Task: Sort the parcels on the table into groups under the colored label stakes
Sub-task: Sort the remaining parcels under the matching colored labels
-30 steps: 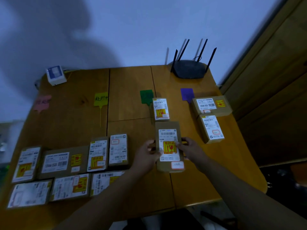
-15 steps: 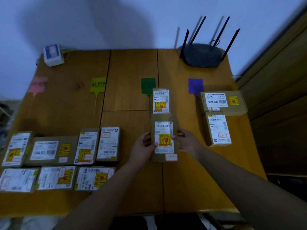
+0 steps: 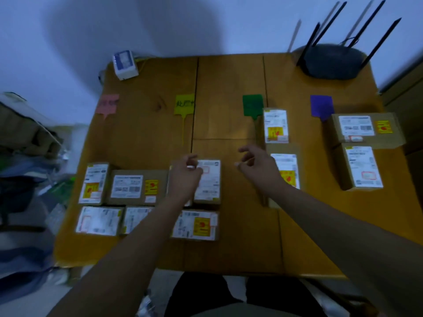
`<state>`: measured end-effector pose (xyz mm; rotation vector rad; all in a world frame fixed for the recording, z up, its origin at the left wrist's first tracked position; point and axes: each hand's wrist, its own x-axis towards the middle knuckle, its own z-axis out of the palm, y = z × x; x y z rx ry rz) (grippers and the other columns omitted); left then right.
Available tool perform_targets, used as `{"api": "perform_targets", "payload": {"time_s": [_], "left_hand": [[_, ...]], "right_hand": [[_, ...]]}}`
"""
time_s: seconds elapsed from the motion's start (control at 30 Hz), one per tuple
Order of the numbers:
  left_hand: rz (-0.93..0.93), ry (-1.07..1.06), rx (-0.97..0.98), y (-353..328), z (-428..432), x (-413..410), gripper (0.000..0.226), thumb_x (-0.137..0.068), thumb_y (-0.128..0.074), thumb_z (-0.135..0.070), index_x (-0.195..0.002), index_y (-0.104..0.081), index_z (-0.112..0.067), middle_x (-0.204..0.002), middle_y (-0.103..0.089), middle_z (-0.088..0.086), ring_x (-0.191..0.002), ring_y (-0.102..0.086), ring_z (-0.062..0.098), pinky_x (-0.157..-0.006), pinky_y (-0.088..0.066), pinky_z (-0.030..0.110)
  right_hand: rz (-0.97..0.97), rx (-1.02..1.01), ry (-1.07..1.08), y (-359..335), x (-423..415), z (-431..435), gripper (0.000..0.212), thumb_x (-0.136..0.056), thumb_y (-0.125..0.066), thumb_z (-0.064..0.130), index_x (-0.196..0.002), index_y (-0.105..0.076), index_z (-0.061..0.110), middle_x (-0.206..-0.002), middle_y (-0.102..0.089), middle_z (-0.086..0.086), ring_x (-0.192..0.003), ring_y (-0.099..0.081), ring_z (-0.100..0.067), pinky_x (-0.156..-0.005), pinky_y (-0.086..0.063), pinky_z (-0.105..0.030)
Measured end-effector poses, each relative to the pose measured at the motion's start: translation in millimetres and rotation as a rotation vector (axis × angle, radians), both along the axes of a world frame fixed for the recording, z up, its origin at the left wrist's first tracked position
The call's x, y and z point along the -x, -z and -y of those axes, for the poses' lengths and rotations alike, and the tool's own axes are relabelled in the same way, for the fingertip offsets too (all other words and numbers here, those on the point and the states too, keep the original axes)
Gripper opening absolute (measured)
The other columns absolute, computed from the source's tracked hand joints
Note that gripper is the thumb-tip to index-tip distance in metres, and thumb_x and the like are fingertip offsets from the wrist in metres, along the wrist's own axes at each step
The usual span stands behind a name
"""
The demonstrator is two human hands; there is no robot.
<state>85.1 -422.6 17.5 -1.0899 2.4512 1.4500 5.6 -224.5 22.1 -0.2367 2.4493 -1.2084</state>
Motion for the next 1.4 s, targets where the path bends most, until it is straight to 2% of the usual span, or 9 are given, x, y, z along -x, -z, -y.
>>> {"api": "perform_targets", "payload": {"time_s": [0.2, 0.33, 0.47, 0.73, 0.87, 1.03, 1.13, 1.23, 1.4], "left_hand": [[0.300, 0.036, 0.147, 11.8, 111.3, -37.4, 0.040, -0.086, -0.059, -0.037, -0.122, -0.069, -0.023, -0.112, -0.073, 0.006, -0.101, -0.067, 0.030, -0.093, -0.056, 0.046], [0.322, 0.236, 0.126, 25.8, 114.9, -52.2, 0.027, -0.086, -0.063, -0.033, -0.105, -0.074, -0.018, -0.100, -0.074, 0.007, -0.094, -0.069, 0.030, -0.077, -0.054, 0.035], [0.208, 0.315, 0.092, 35.6, 106.9, -53.4, 0.024, -0.091, -0.061, -0.021, -0.112, -0.074, -0.026, -0.084, -0.072, -0.003, -0.075, -0.064, 0.023, -0.061, -0.043, 0.029], [0.008, 0.032, -0.278, 49.1, 89.9, -43.9, 0.043, -0.088, -0.074, -0.011, -0.128, -0.066, -0.022, -0.117, -0.073, -0.004, -0.108, -0.070, 0.020, -0.094, -0.058, 0.050], [-0.139, 0.036, -0.411, 50.0, 87.3, -36.1, 0.048, -0.086, -0.077, -0.004, -0.128, -0.065, -0.024, -0.125, -0.072, -0.001, -0.119, -0.067, 0.018, -0.101, -0.054, 0.051], [-0.220, 0.143, -0.513, 35.4, 89.2, -29.0, 0.058, -0.088, -0.075, -0.004, -0.136, -0.061, -0.034, -0.130, -0.068, -0.006, -0.122, -0.065, 0.020, -0.094, -0.059, 0.048], [-0.222, 0.113, -0.555, 20.2, 96.7, -22.9, 0.060, -0.087, -0.078, -0.006, -0.140, -0.058, -0.026, -0.132, -0.064, -0.005, -0.113, -0.070, 0.015, -0.084, -0.063, 0.039], [-0.161, 0.076, -0.671, -0.7, 105.9, -15.9, 0.064, -0.083, -0.083, -0.011, -0.138, -0.058, -0.031, -0.132, -0.069, 0.007, -0.107, -0.075, 0.025, -0.088, -0.061, 0.053], [-0.228, -0.015, -0.663, -45.6, 109.4, -7.9, 0.065, -0.084, -0.083, -0.017, -0.139, -0.055, -0.035, -0.125, -0.072, 0.012, -0.109, -0.074, 0.030, -0.093, -0.058, 0.056]], "right_hand": [[-0.051, -0.228, -0.061, 42.9, -48.1, 68.3, 0.057, -0.095, -0.068, 0.035, -0.147, -0.049, 0.018, -0.134, -0.053, -0.014, -0.119, -0.057, -0.037, -0.099, -0.051, -0.049], [0.211, -0.194, 0.099, 63.1, -59.0, 92.6, 0.106, -0.070, -0.074, 0.069, -0.158, -0.029, 0.029, -0.143, -0.050, -0.013, -0.125, -0.058, -0.036, -0.100, -0.055, -0.049], [0.310, -0.156, 0.270, 77.6, -67.6, 102.3, 0.123, -0.074, -0.088, 0.049, -0.164, -0.008, 0.026, -0.150, -0.051, -0.015, -0.136, -0.052, -0.039, -0.108, -0.049, -0.051], [0.510, 0.184, 0.358, 74.4, -58.0, 88.2, 0.038, -0.083, -0.086, 0.017, -0.107, -0.059, 0.027, -0.112, -0.070, 0.001, -0.113, -0.067, -0.025, -0.088, -0.055, -0.035], [0.544, 0.280, 0.376, 71.9, -53.4, 71.1, 0.067, -0.071, -0.093, 0.016, -0.123, -0.052, 0.024, -0.123, -0.071, -0.006, -0.113, -0.071, -0.027, -0.100, -0.057, -0.054], [0.541, 0.426, 0.426, 53.1, -48.8, 51.2, 0.083, -0.079, -0.088, 0.010, -0.143, -0.036, 0.023, -0.123, -0.069, -0.006, -0.112, -0.072, -0.029, -0.089, -0.061, -0.047], [0.448, 0.404, 0.327, 29.1, -36.8, 44.9, 0.080, -0.081, -0.087, 0.015, -0.143, -0.037, 0.026, -0.123, -0.067, -0.006, -0.112, -0.072, -0.027, -0.078, -0.063, -0.037], [0.338, 0.354, 0.168, -3.5, -21.8, 39.6, 0.085, -0.076, -0.090, 0.010, -0.143, -0.046, 0.034, -0.125, -0.066, -0.011, -0.111, -0.071, -0.026, -0.088, -0.064, -0.044], [0.172, 0.326, 0.126, -56.7, 1.5, 33.5, 0.063, -0.073, -0.088, 0.001, -0.126, -0.055, 0.009, -0.115, -0.065, -0.010, -0.113, -0.067, -0.033, -0.086, -0.060, -0.041]]}}
